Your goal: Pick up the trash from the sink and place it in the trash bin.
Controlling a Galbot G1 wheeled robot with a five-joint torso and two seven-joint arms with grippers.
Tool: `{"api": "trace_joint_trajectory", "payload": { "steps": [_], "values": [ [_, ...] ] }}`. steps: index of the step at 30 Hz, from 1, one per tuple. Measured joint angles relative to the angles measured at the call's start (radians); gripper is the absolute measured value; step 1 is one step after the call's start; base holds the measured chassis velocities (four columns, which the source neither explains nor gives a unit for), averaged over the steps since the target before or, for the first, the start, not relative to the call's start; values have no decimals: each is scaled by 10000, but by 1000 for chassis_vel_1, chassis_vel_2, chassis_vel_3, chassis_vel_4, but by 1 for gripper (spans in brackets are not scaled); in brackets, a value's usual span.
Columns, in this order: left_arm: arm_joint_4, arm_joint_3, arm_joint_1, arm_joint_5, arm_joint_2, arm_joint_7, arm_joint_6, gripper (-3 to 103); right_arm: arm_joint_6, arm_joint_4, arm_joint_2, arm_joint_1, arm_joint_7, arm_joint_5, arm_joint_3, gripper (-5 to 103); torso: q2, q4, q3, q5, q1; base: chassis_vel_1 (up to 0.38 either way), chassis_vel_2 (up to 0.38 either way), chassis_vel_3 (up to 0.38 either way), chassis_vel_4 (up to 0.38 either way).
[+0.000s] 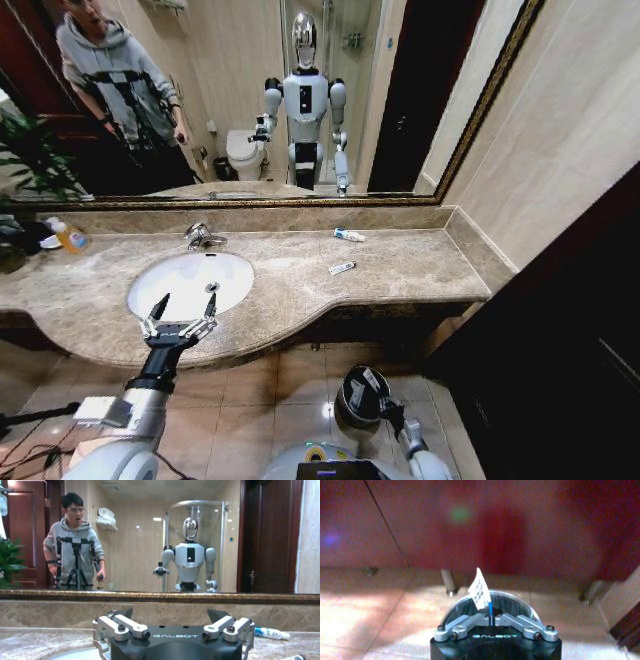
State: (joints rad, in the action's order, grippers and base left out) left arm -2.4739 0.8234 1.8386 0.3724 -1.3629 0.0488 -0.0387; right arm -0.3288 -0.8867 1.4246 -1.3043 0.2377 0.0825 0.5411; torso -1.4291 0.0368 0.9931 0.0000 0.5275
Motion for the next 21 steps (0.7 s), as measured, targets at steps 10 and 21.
{"api": "trace_joint_trajectory", "payload": {
  "steps": [10, 21],
  "values": [
    [0, -1, 0, 0, 0, 1, 0, 100, -200, 3006, 120, 1927, 2, 14, -38, 1, 0, 0, 0, 0, 1, 0, 0, 0, 0],
    [0, -1, 0, 0, 1, 1, 0, 100, 220, 4328, 319, 2894, -127, -303, -85, 27, 0, 0, 1, 0, 1, 0, 0, 0, 0]
  ]
}}
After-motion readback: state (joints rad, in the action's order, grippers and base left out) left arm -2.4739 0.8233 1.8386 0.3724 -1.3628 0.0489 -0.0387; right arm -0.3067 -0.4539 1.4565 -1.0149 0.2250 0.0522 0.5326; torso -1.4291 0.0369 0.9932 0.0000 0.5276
